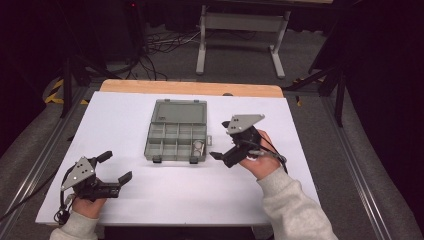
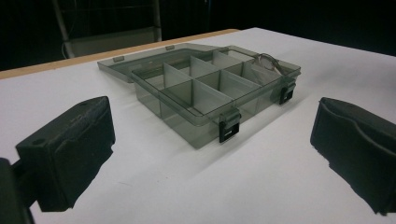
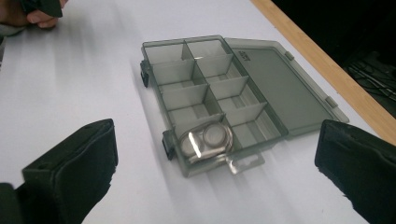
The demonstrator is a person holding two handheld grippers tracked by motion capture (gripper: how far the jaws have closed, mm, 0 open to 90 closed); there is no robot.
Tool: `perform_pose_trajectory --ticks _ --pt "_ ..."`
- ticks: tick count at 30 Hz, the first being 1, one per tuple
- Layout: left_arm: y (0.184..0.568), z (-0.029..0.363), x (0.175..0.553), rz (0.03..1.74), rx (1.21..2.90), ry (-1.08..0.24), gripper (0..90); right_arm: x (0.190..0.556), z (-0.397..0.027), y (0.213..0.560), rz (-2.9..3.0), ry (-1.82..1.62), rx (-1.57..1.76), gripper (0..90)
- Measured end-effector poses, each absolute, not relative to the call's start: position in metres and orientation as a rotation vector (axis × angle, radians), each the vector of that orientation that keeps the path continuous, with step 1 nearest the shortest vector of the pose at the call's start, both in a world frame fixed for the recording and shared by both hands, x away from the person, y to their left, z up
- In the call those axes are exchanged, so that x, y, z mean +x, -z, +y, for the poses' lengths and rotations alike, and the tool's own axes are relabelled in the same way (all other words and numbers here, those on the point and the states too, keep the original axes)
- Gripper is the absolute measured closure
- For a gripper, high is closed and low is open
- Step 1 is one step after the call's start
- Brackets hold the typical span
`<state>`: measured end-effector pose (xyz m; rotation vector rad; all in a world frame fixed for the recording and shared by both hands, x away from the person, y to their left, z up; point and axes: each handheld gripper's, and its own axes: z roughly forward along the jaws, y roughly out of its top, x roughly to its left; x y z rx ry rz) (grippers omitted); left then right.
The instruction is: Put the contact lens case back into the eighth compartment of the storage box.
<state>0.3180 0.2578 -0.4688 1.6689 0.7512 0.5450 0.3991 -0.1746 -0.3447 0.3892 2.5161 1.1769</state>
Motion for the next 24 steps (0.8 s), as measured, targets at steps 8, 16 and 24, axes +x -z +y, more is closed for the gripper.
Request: perform_pose_trajectory --ticks 8,16,24 --pt "0.469 0.258 0.318 0.751 1.669 -0.553 0.7 0.359 -0.217 0.372 2.359 -1.34 0.499 0.3" --pt "0.469 0.257 0.318 0.756 1.666 -0.551 0.7 0.334 -0.255 0.416 2.212 -1.515 0.556 0.3" --pt "0.469 0.257 0.318 0.754 1.668 -0.557 0.7 0.326 -0.278 0.451 2.172 -1.512 0.674 0.3"
